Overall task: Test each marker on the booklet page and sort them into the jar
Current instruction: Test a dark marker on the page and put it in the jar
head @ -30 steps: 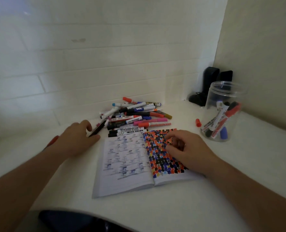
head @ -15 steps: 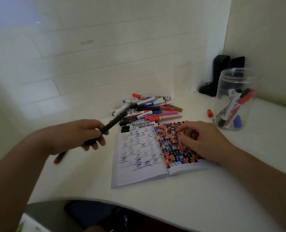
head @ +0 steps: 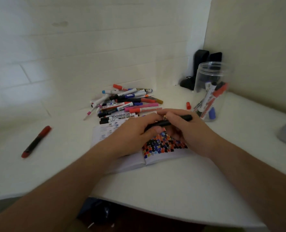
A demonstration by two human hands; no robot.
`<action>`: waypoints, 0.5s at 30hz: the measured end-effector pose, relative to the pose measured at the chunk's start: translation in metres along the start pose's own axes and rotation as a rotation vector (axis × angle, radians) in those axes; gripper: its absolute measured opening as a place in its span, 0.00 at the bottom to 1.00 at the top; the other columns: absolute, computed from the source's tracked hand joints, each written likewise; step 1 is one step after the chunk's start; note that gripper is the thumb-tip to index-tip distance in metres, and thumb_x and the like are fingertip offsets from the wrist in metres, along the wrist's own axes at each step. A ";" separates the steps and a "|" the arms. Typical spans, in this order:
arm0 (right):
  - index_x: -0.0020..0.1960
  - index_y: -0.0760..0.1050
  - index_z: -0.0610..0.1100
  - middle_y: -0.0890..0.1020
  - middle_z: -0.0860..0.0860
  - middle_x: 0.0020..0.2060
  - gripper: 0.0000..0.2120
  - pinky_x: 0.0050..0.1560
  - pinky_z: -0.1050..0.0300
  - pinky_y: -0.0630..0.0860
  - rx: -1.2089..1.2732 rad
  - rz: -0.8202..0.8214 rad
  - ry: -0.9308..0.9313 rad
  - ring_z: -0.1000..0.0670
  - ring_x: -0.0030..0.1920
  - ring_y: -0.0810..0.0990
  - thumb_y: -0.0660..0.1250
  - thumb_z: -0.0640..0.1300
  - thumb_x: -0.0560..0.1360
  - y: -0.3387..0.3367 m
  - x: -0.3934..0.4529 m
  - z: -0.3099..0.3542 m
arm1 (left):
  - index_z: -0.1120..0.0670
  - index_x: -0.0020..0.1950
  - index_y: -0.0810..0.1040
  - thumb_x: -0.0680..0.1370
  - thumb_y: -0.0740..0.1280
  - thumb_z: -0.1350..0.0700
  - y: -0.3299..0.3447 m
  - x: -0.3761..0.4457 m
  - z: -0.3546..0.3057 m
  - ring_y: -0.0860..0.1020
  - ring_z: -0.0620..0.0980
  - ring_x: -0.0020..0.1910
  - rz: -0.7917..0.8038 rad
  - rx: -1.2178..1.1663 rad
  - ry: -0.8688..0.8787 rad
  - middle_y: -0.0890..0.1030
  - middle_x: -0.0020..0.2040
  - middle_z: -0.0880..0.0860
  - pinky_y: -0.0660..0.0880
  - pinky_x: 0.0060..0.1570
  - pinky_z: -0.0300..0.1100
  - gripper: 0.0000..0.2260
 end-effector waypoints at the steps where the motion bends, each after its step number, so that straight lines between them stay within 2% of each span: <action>1: 0.58 0.85 0.50 0.80 0.43 0.37 0.13 0.35 0.52 0.69 0.047 0.005 0.048 0.42 0.37 0.74 0.64 0.53 0.84 -0.002 0.002 0.000 | 0.35 0.73 0.67 0.83 0.63 0.41 0.002 0.000 0.004 0.80 0.42 0.48 0.024 0.010 -0.027 0.83 0.54 0.44 0.79 0.53 0.50 0.18; 4: 0.50 0.85 0.44 0.80 0.42 0.36 0.13 0.35 0.54 0.72 0.260 0.001 0.159 0.46 0.35 0.76 0.64 0.50 0.81 -0.020 0.004 0.007 | 0.37 0.64 0.69 0.81 0.66 0.42 0.008 -0.003 0.020 0.78 0.47 0.41 0.040 -0.029 -0.115 0.80 0.45 0.49 0.78 0.45 0.52 0.13; 6: 0.43 0.82 0.42 0.77 0.43 0.32 0.08 0.29 0.60 0.71 0.305 -0.028 0.149 0.49 0.30 0.74 0.70 0.46 0.77 -0.036 0.001 0.013 | 0.37 0.60 0.75 0.80 0.68 0.47 0.013 -0.005 0.028 0.76 0.44 0.45 0.035 0.001 -0.103 0.77 0.48 0.46 0.76 0.47 0.49 0.10; 7: 0.40 0.79 0.42 0.73 0.45 0.29 0.07 0.25 0.61 0.67 0.252 -0.036 0.139 0.50 0.27 0.70 0.73 0.42 0.75 -0.043 -0.002 0.012 | 0.36 0.58 0.78 0.78 0.67 0.47 0.015 -0.006 0.029 0.75 0.42 0.48 0.044 0.028 -0.083 0.75 0.50 0.44 0.76 0.50 0.48 0.10; 8: 0.37 0.75 0.42 0.69 0.46 0.28 0.10 0.23 0.62 0.62 0.169 -0.038 0.142 0.51 0.25 0.66 0.74 0.38 0.74 -0.048 -0.004 0.010 | 0.35 0.57 0.80 0.77 0.66 0.47 0.017 -0.006 0.030 0.74 0.41 0.50 0.058 0.051 -0.064 0.74 0.52 0.43 0.75 0.51 0.47 0.11; 11: 0.34 0.67 0.44 0.64 0.47 0.29 0.18 0.24 0.60 0.56 0.011 -0.009 0.194 0.50 0.26 0.59 0.70 0.30 0.76 -0.047 -0.007 0.001 | 0.34 0.57 0.84 0.77 0.66 0.46 0.020 -0.006 0.031 0.73 0.41 0.51 0.058 0.078 -0.034 0.73 0.52 0.43 0.75 0.52 0.48 0.11; 13: 0.34 0.68 0.45 0.65 0.45 0.29 0.16 0.25 0.60 0.59 -0.002 0.028 0.193 0.49 0.27 0.61 0.69 0.32 0.74 -0.039 -0.007 -0.001 | 0.34 0.57 0.84 0.79 0.68 0.49 0.021 -0.006 0.033 0.73 0.41 0.51 0.044 0.082 -0.014 0.73 0.52 0.43 0.75 0.51 0.48 0.11; 15: 0.35 0.72 0.43 0.70 0.45 0.29 0.13 0.28 0.59 0.68 -0.183 0.043 0.154 0.49 0.28 0.68 0.72 0.36 0.75 -0.034 -0.007 -0.002 | 0.33 0.56 0.83 0.79 0.69 0.49 0.021 -0.007 0.034 0.73 0.41 0.50 0.036 0.085 0.002 0.73 0.52 0.42 0.75 0.50 0.47 0.11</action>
Point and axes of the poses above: each hand's wrist, its own x-axis towards the middle knuckle, its own y-axis out of the palm, z = x × y, the point moved 2 cm from there along x, towards the middle knuckle
